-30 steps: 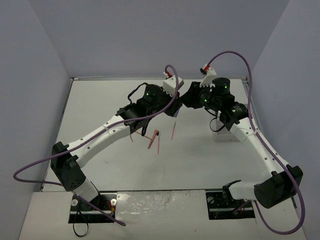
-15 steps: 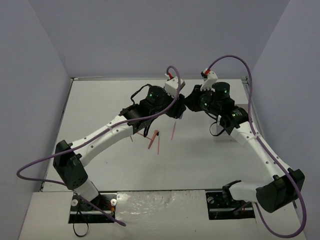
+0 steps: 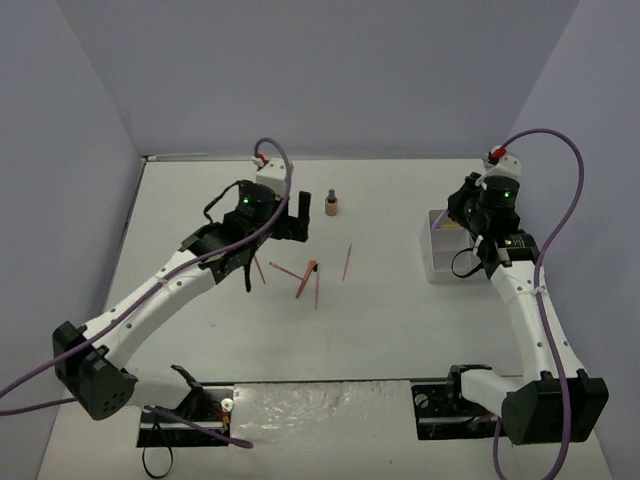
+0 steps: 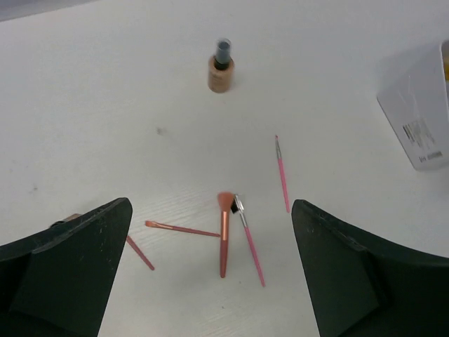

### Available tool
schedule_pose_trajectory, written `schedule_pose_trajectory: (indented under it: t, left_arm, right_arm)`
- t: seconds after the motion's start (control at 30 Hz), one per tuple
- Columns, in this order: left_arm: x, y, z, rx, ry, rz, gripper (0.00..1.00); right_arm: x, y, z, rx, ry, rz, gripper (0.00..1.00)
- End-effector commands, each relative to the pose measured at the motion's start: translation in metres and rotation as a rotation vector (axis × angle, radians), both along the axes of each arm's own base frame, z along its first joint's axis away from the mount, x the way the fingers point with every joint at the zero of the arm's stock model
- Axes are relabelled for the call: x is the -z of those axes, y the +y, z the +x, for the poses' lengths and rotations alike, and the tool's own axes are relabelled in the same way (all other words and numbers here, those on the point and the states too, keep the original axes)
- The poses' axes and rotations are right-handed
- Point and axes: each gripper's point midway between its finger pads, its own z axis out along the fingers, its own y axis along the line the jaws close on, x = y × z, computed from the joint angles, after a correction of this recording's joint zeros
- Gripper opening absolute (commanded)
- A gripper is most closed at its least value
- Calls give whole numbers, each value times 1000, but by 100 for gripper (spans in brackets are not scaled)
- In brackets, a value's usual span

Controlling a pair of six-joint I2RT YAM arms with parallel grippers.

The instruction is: Organize the makeup

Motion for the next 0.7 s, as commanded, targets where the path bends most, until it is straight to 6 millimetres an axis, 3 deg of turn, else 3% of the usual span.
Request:
schedule_pose_trajectory:
  t: [0.0, 0.13, 0.3, 0.47, 0.67]
  left_arm:
    - [-34, 82, -10, -219, -73, -39, 97]
    - [-32, 141, -24, -354, -99, 7, 97]
    - [-13, 193, -42, -489, -88, 78, 97]
    - [5, 222, -53, -566, -99, 158, 97]
    - [25, 233, -60, -601, -124, 178, 97]
  right_arm:
    - [-8, -67, 6, 264, -47, -24, 0]
    - [6, -107, 6, 390, -18, -19, 0]
    - [22, -148, 3, 506, 19, -27, 0]
    - [52, -160, 16, 502, 76, -6, 0]
    - [78, -162, 25, 488, 120, 0, 0]
